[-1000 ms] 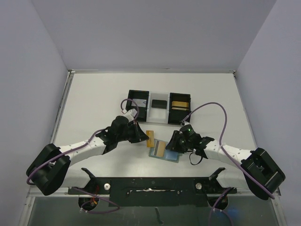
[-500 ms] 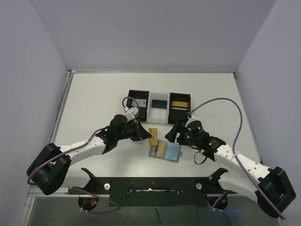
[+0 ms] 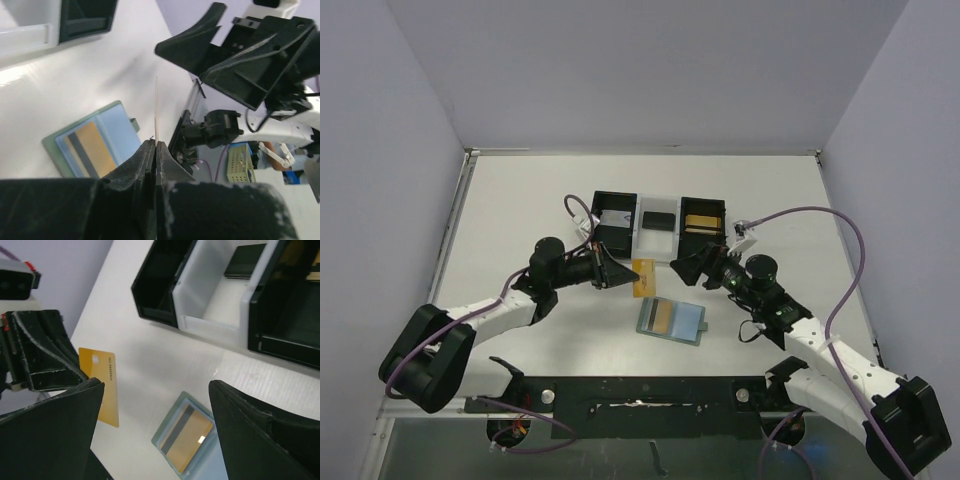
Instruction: Take the credit cards out of the card holder
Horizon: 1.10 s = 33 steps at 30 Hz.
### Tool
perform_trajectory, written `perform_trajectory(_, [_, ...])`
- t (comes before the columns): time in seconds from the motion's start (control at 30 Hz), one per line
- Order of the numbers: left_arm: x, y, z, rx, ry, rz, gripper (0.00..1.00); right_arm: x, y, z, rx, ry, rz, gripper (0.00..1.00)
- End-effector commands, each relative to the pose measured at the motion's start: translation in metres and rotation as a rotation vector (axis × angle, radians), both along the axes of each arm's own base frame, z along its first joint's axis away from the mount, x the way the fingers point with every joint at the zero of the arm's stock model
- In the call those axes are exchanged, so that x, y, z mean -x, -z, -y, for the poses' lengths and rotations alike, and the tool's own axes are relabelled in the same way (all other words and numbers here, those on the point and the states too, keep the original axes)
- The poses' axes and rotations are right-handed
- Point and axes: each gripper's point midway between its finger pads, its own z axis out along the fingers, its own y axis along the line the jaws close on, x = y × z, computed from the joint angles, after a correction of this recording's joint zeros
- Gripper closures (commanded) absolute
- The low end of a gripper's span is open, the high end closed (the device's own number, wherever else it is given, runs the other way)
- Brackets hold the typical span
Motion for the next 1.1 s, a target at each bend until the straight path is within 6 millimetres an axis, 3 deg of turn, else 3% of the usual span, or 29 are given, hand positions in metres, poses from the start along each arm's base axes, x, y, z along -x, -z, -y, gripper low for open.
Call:
perform_trajectory(0.0, [0.017,-0.038,0.008,0.152,0.134,0.104,1.0,0.017,-0.034,-0.025,-0.193,-0.159,0.128,0.11])
perform_trajectory(0.13, [0.021,-0.041,0.01,0.175,0.166,0.106,1.0,0.028,-0.035,-0.037,-0.221,-0.263,0.114,0.13])
perform_trajectory(0.33, [0.028,-0.051,0.013,0.231,0.213,0.108,1.0,0.039,-0.041,-0.052,-0.295,-0.374,0.11,0.27])
perform_trajectory(0.5, [0.03,-0.06,0.013,0.3,0.219,0.094,1.0,0.046,-0.048,-0.064,-0.336,-0.473,0.111,0.45])
perform_trajectory(0.6, [0.03,-0.061,0.014,0.308,0.223,0.099,1.0,0.047,-0.048,-0.066,-0.333,-0.494,0.105,0.61])
perform_trajectory(1.07, [0.034,-0.064,0.018,0.328,0.243,0.094,1.0,0.061,-0.065,-0.075,-0.381,-0.57,0.108,0.73])
